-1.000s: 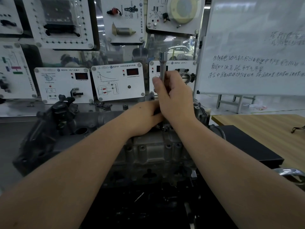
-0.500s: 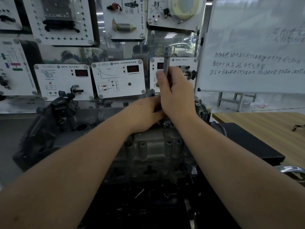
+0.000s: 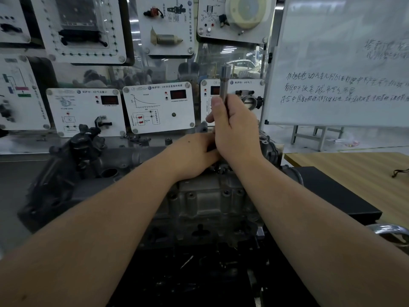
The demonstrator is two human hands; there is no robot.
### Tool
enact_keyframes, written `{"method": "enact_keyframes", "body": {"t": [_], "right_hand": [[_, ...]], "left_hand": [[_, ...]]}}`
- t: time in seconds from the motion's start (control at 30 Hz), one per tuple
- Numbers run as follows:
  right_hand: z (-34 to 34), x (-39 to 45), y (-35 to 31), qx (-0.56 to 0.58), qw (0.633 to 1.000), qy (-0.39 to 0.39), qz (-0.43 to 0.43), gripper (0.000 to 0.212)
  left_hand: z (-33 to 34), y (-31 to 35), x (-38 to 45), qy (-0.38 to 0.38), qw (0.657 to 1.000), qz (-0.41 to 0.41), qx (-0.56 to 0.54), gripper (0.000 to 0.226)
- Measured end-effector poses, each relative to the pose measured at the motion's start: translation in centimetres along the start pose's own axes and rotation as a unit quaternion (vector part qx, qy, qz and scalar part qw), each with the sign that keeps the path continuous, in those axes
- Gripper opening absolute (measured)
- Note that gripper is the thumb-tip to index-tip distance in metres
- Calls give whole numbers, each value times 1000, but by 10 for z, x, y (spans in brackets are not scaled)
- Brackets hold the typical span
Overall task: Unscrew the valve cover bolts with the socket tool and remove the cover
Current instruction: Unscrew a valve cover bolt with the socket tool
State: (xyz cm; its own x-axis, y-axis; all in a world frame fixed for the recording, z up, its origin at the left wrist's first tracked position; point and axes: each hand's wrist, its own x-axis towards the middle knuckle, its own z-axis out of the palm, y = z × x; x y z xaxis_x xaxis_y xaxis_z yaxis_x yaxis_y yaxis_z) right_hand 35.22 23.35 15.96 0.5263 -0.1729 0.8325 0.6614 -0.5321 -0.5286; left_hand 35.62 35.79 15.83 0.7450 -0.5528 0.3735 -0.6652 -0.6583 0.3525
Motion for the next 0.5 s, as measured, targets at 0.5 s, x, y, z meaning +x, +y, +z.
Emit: {"method": "enact_keyframes", "body": {"t": [0.5], "right_hand": [[-1, -1, -2, -5, 1000, -2, -13, 32]], "left_hand": [[1, 0, -1, 13, 1000, -1, -3, 31]]}}
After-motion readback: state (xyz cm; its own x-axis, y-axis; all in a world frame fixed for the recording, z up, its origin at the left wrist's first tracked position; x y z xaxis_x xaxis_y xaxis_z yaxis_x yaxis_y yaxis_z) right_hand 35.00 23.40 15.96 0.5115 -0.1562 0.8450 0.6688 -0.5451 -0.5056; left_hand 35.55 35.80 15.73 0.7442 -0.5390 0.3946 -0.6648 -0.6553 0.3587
